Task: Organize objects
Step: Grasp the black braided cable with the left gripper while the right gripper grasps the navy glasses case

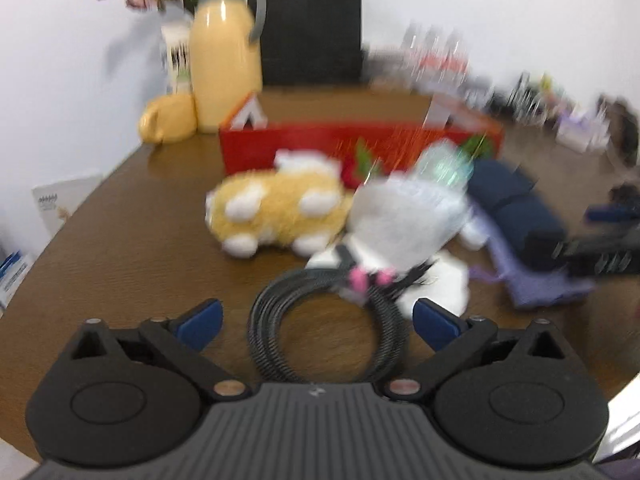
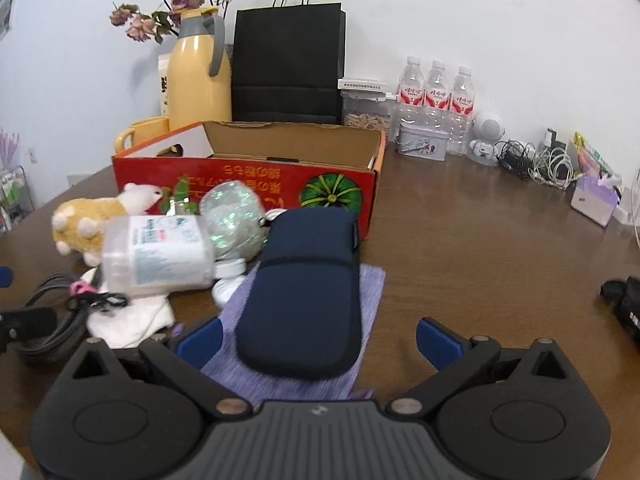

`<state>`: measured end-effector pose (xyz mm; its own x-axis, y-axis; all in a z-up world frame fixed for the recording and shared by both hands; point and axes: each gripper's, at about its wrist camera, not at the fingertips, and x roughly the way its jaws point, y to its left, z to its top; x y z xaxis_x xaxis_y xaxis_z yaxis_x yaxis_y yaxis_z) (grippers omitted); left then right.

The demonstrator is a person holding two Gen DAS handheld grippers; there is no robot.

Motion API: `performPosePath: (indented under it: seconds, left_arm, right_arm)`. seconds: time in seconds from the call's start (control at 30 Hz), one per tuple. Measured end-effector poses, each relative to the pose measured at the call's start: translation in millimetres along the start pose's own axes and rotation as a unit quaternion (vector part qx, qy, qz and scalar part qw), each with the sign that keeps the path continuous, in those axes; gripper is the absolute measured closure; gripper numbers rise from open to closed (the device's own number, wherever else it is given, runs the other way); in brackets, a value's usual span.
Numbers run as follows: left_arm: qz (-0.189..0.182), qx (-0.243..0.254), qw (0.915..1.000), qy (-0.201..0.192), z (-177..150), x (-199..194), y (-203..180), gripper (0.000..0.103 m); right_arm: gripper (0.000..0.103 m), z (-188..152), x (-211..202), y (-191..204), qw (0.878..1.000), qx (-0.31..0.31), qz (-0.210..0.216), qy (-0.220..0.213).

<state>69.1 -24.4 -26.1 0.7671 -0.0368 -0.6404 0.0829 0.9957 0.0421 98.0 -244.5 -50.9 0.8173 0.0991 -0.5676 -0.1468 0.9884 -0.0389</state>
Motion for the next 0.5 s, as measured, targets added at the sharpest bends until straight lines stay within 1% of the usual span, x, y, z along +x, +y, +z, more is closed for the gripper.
performPosePath:
  seconds: [0.1,0.17,0.23,0.27,0.3,0.33,0.37,0.4,0.43,0.47,0.5]
  left_arm:
    - [-0.025,-0.017,0.9991,0.029,0,15,6,0.0]
    - [-0.011,-0.007,0.9997,0.021,0,19,4,0.0]
    - [-0.01,-0.016,0.9997,0.018,2,22,5,0.0]
    - [-0.011,-0.017,0.9997,0.016,1,22,7,0.0]
    - [-0.012,-0.019,0.9996,0.014,0,23,7,0.0]
    - [-0.014,-0.02,0.9997,0.011,-2,22,8,0.005]
    - [-0.017,-0.016,0.9997,0.004,-3,19,8,0.01]
    - [-0.02,-0.014,0.9997,0.004,-3,17,7,0.011]
    - [-0.024,-0.014,0.9996,0.004,-3,16,7,0.011]
    - [-0.026,-0.012,0.9996,0.003,-3,16,7,0.012]
    - [-0.027,-0.011,0.9996,0.002,-4,15,7,0.012]
  right_arm:
    - [0.0,11,13,1,1.0,-0.006,-0.006,0.005]
    - [0.0,17,22,3,1.0,-0.01,-0.007,0.012]
    - [0.0,21,31,7,1.0,-0.011,-0.004,0.02]
    - [0.003,21,35,9,1.0,-0.013,-0.004,0.024]
    - [0.009,22,39,11,0.999,-0.014,-0.004,0.028]
    - [0.01,21,43,12,0.999,-0.012,-0.001,0.03]
    - [0.017,21,43,11,1.0,-0.007,0.006,0.029]
    - [0.025,21,42,12,1.0,-0.004,0.014,0.027]
    - [0.029,21,40,13,0.999,-0.002,0.018,0.026]
    - [0.036,21,39,13,1.0,-0.004,0.012,0.023]
    - [0.038,21,37,13,1.0,-0.007,0.011,0.021]
